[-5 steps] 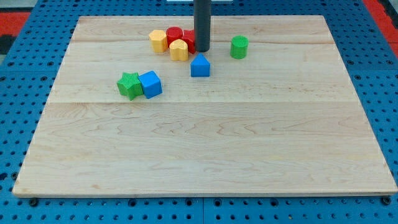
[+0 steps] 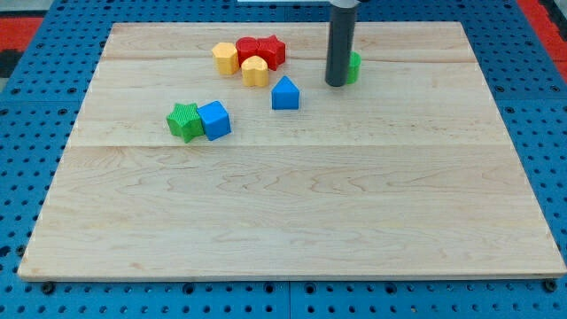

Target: Slide green circle towards center

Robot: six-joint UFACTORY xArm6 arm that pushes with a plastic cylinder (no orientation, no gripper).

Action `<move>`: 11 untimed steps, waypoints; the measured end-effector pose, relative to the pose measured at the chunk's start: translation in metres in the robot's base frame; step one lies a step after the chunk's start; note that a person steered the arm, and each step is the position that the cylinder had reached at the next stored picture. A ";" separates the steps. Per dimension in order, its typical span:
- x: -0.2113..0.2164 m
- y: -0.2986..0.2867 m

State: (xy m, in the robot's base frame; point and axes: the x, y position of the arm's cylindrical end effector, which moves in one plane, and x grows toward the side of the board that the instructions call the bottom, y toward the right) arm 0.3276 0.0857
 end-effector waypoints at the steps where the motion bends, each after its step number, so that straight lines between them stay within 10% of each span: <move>1: -0.012 0.039; 6: -0.128 0.047; 11: -0.062 0.030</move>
